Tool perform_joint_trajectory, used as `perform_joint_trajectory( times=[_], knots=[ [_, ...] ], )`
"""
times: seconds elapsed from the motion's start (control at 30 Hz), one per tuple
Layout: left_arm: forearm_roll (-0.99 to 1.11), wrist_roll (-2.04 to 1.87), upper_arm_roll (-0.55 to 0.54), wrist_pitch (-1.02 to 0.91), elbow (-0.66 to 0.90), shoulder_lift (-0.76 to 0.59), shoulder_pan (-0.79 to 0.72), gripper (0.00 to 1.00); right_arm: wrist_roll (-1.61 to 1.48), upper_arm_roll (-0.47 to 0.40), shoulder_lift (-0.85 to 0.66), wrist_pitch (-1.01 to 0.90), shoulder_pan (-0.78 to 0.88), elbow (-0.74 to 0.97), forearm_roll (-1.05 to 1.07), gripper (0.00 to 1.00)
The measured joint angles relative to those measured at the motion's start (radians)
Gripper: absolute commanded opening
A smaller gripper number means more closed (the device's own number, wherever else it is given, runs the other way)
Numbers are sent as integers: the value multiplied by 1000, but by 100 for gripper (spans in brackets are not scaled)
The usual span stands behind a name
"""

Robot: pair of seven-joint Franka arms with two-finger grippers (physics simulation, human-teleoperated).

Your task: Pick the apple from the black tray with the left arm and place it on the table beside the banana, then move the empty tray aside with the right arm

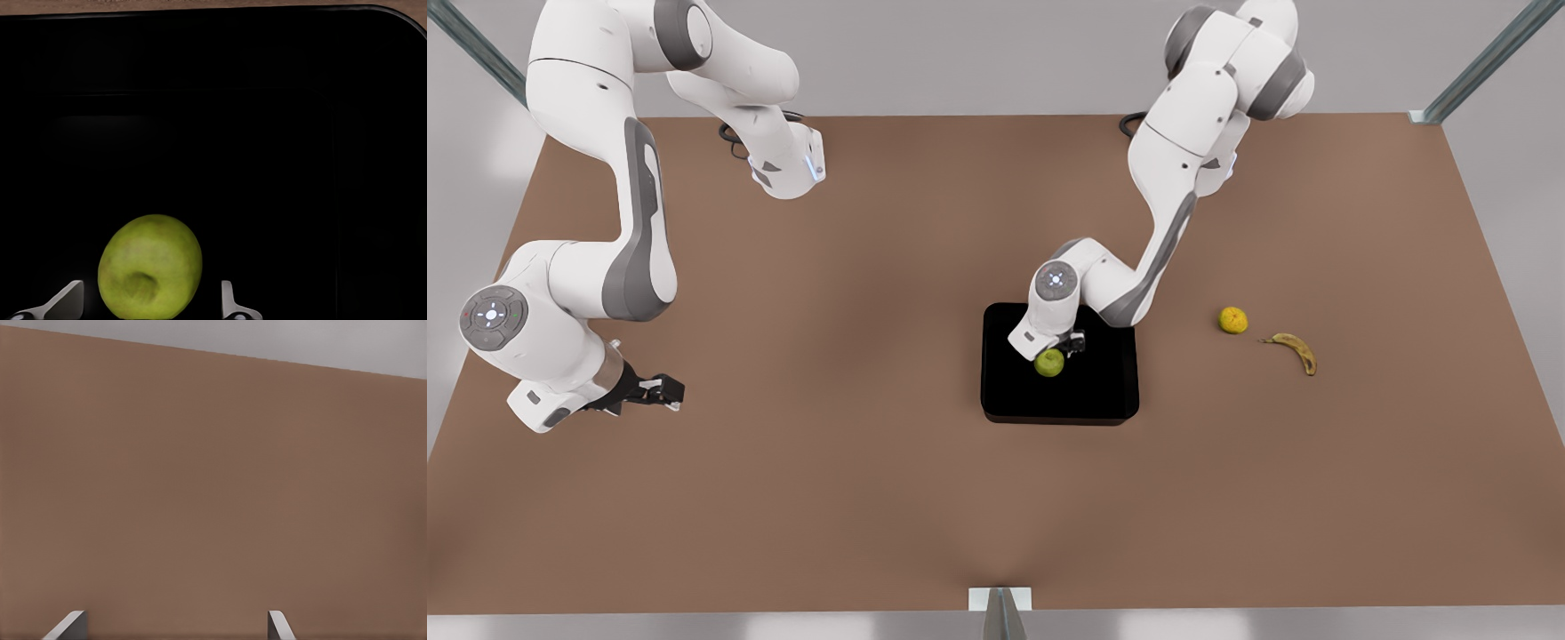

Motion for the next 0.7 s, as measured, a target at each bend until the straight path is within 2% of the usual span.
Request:
perform_joint_trajectory(
  times=[0.37, 0.4, 0.43, 0.47, 0.6, 0.7],
  knots=[
    [63, -75, 4, 91, 2, 50, 10, 100, -2, 0, 0, 0, 0, 0, -1, 100],
    [65, -80, 4, 95, 2, 50, 10, 93, -2, 0, 0, 0, 0, 0, -1, 100],
    [66, -85, 4, 98, 1, 49, 10, 80, -2, 0, 0, 0, 0, 0, -1, 100],
    [68, -90, 4, 101, 1, 48, 10, 76, -2, 0, 0, 0, 0, 0, -1, 100],
    [71, -108, 4, 104, 0, 40, 10, 76, -2, 1, 0, 0, 0, 0, -1, 100],
    [69, -103, 3, 15, 1, -83, 29, 77, -3, 0, 1, 0, 0, 0, -1, 100]
  ],
)
